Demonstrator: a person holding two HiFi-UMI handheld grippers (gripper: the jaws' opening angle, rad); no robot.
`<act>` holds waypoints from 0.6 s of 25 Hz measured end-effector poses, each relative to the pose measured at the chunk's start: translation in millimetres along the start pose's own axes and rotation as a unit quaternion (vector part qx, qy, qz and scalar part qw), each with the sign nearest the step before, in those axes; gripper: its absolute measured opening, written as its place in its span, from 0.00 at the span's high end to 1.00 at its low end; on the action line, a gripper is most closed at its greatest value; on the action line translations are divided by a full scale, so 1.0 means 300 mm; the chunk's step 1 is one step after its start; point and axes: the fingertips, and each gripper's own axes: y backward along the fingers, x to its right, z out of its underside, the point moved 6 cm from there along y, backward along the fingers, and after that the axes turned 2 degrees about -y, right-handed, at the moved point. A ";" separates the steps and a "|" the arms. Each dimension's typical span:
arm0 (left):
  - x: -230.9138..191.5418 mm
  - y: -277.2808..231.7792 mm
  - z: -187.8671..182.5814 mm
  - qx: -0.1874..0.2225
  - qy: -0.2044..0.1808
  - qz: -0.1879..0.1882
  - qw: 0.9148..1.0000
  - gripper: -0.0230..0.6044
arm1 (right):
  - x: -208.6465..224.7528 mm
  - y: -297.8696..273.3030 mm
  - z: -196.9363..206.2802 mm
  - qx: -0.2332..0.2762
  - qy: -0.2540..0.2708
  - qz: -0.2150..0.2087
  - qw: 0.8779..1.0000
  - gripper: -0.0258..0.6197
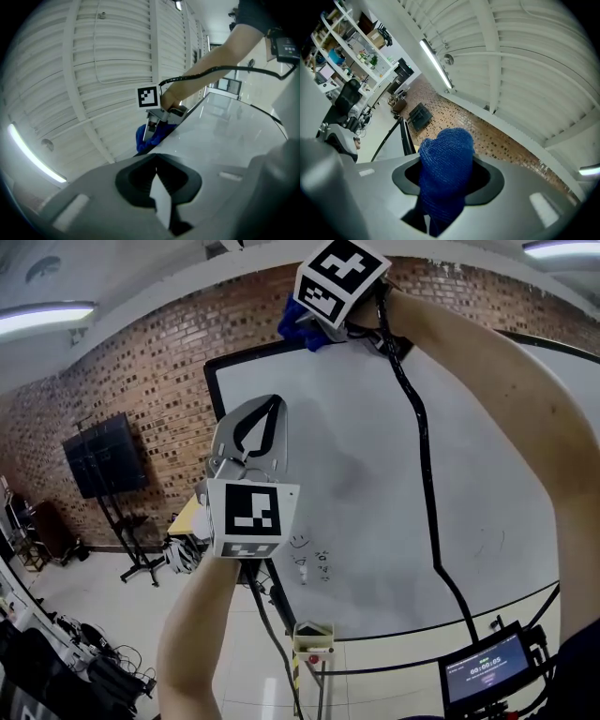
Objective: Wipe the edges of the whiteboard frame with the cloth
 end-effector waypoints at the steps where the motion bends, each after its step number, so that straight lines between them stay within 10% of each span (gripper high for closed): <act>1: 0.006 0.000 0.001 0.000 0.000 0.000 1.000 0.96 | 0.001 0.002 0.008 -0.003 -0.001 0.001 1.000 0.66; 15: 0.210 -0.114 -0.205 -0.001 -0.019 0.021 1.000 0.96 | 0.257 0.208 0.245 -0.025 -0.004 0.046 0.999 0.66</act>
